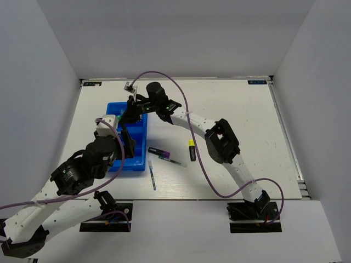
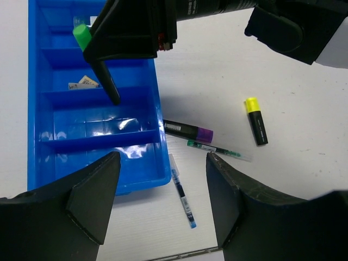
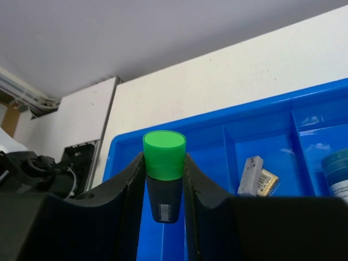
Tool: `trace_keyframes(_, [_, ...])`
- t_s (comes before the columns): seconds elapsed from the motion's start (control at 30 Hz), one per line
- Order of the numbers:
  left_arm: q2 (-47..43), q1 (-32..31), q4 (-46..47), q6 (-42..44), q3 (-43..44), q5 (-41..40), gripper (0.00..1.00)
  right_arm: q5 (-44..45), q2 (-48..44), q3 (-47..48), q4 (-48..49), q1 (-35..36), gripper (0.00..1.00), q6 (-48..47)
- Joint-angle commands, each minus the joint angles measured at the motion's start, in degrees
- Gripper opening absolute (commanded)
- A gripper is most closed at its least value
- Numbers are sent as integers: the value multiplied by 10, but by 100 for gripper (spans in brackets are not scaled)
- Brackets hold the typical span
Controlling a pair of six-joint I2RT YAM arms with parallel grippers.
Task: Sort the stationery into containers
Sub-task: Place the pen in the storage box.
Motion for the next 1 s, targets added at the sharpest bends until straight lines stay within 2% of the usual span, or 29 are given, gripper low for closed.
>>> trace_keyframes(0.0, [-9, -1, -2, -4, -5, -1, 74, 6, -5, 16, -33, 15, 0, -75])
trace_keyframes(0.37, [-23, -1, -11, -18, -23, -3, 76, 30, -17, -11, -167, 49, 0, -286])
trace_keyframes(0.47, [-23, -1, -14, -19, -22, -4, 76, 41, -19, -3, -204, 55, 35, -317])
trace_keyframes(0.53, [-23, -1, -17, -21, -23, -4, 76, 47, -24, -2, -213, 53, 53, -324])
trace_keyframes(0.7, [-26, -1, -23, -27, -23, -5, 76, 67, -42, 10, -213, 52, 58, -326])
trace_keyframes(0.83, [-24, -1, -32, -34, -21, 0, 74, 80, -51, 15, -224, 49, 54, -325])
trace_keyframes(0.9, [-19, -1, -36, -45, -19, 3, 67, 108, -71, 19, -233, 51, 28, -312])
trace_keyframes(0.93, [-18, -1, -39, -47, -18, 7, 52, 157, -77, 22, -249, 50, 12, -311])
trace_keyframes(0.97, [-8, -1, -40, -54, -17, 11, 41, 187, -87, 41, -276, 49, 0, -311])
